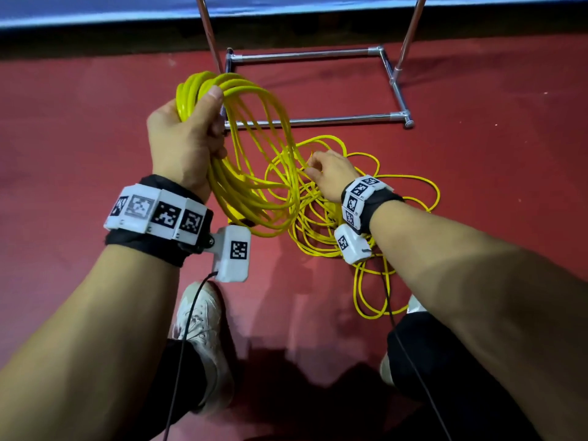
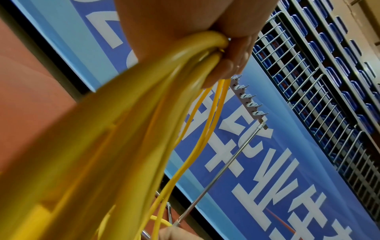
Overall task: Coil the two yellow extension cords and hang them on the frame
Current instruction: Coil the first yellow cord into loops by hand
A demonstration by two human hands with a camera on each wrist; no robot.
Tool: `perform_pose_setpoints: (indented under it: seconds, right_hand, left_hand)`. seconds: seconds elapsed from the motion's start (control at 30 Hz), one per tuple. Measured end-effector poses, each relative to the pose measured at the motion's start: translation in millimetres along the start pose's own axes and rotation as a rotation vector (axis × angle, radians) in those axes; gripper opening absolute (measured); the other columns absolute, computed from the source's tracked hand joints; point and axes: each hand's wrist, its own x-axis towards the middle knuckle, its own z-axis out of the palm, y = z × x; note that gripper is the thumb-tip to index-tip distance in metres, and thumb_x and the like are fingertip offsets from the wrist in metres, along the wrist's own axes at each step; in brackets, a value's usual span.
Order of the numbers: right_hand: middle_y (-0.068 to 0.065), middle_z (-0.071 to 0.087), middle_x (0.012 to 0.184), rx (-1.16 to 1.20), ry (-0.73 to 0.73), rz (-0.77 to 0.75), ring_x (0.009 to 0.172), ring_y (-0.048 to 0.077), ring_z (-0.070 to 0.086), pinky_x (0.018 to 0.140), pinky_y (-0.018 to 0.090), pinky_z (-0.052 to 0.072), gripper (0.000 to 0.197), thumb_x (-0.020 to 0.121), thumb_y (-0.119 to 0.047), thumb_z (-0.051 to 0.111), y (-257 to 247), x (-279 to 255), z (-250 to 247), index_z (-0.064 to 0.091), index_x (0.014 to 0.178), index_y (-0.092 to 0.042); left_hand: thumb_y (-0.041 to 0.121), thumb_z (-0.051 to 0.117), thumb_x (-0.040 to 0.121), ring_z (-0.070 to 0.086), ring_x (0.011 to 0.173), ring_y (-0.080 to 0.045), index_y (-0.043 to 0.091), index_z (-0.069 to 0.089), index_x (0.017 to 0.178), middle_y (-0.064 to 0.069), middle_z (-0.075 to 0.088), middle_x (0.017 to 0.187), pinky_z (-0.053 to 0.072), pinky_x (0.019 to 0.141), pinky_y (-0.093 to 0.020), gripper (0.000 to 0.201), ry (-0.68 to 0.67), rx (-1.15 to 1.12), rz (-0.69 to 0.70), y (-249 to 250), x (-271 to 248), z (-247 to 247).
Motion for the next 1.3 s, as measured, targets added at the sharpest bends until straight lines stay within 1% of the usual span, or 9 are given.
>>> perform_pose_setpoints:
  seconds: [0.17, 0.3, 0.37, 0.47, 0.57, 0.73, 0.97, 1.13, 1.3]
  right_hand:
    - [0.011, 0.065, 0.090, 0.114, 0.250, 0.061, 0.088, 0.034, 0.059, 0.074, 0.040, 0.041, 0.019, 0.101, -0.027, 0.047, 0, 9, -31, 0.059, 0.103, -0.011]
    - [-0.011, 0.042, 0.063, 0.361, 0.548, -0.087, 0.056, 0.002, 0.038, 0.060, 0.031, 0.035, 0.012, 0.098, -0.027, 0.048, -26, 26, -90, 0.049, 0.087, -0.022]
    - [-0.013, 0.040, 0.058, 0.397, 0.644, -0.139, 0.053, 0.001, 0.036, 0.056, 0.026, 0.032, 0.013, 0.096, -0.030, 0.049, -42, 27, -115, 0.048, 0.083, -0.027]
    - [-0.011, 0.055, 0.065, 0.215, 0.553, -0.098, 0.063, 0.002, 0.052, 0.061, 0.025, 0.040, 0.024, 0.091, -0.043, 0.054, -54, 22, -117, 0.063, 0.082, -0.023]
    - [-0.004, 0.071, 0.080, 0.017, 0.417, -0.052, 0.086, 0.026, 0.066, 0.073, 0.032, 0.051, 0.032, 0.084, -0.054, 0.053, -53, 16, -94, 0.072, 0.091, -0.030]
    - [0.012, 0.064, 0.069, -0.128, 0.306, -0.186, 0.077, 0.040, 0.061, 0.066, 0.033, 0.046, 0.033, 0.083, -0.045, 0.049, -63, 3, -65, 0.073, 0.079, -0.023]
    - [0.002, 0.045, 0.049, -0.071, 0.120, -0.450, 0.060, 0.024, 0.044, 0.064, 0.027, 0.033, 0.035, 0.071, -0.048, 0.047, -93, -15, -67, 0.058, 0.054, -0.019]
    - [0.007, 0.047, 0.051, 0.332, 0.065, -0.624, 0.052, 0.009, 0.040, 0.054, 0.024, 0.031, 0.031, 0.072, -0.030, 0.050, -116, -24, -68, 0.060, 0.056, -0.005]
    - [-0.007, 0.069, 0.071, 0.621, 0.058, -0.552, 0.066, 0.007, 0.064, 0.064, 0.028, 0.049, 0.009, 0.084, -0.011, 0.066, -113, -19, -64, 0.072, 0.079, -0.009]
  left_hand:
    - [0.023, 0.065, 0.095, 0.036, 0.042, -0.011, 0.018, 0.058, 0.071, 0.004, 0.049, 0.053, 0.032, 0.044, -0.025, 0.026, 0.032, 0.033, 0.023, -7, 3, 0]
    - [0.028, 0.068, 0.092, 0.041, 0.043, -0.012, 0.023, 0.065, 0.061, 0.004, 0.054, 0.054, 0.034, 0.045, -0.026, 0.031, 0.063, 0.040, 0.050, -11, 10, -1]
    - [0.029, 0.068, 0.091, 0.043, 0.044, -0.012, 0.025, 0.068, 0.059, 0.003, 0.058, 0.056, 0.035, 0.045, -0.026, 0.033, 0.067, 0.031, 0.066, -11, 12, -1]
    - [0.028, 0.072, 0.090, 0.048, 0.044, -0.011, 0.023, 0.070, 0.066, -0.001, 0.066, 0.065, 0.038, 0.045, -0.026, 0.025, 0.072, 0.021, 0.067, -11, 13, -2]
    - [0.025, 0.075, 0.089, 0.054, 0.047, -0.009, 0.016, 0.068, 0.076, -0.007, 0.067, 0.075, 0.042, 0.046, -0.023, 0.017, 0.079, -0.002, 0.022, -14, 13, -5]
    - [0.015, 0.070, 0.092, 0.059, 0.054, -0.006, 0.008, 0.069, 0.083, -0.001, 0.072, 0.072, 0.050, 0.057, -0.021, 0.011, 0.058, -0.084, -0.060, -23, 10, -8]
    - [0.002, 0.065, 0.093, 0.068, 0.070, -0.011, 0.003, 0.068, 0.090, 0.000, 0.075, 0.075, 0.055, 0.080, -0.027, 0.004, 0.037, -0.108, -0.018, -33, 9, 0]
    - [0.028, 0.079, 0.081, 0.056, 0.065, -0.017, 0.017, 0.069, 0.075, 0.005, 0.066, 0.066, 0.049, 0.064, -0.037, 0.015, -0.009, 0.157, -0.027, -40, 4, 4]
    - [0.017, 0.066, 0.096, 0.059, 0.047, -0.008, 0.011, 0.066, 0.084, 0.007, 0.064, 0.056, 0.047, 0.048, -0.024, 0.013, -0.004, 0.114, -0.093, -35, 0, 11]
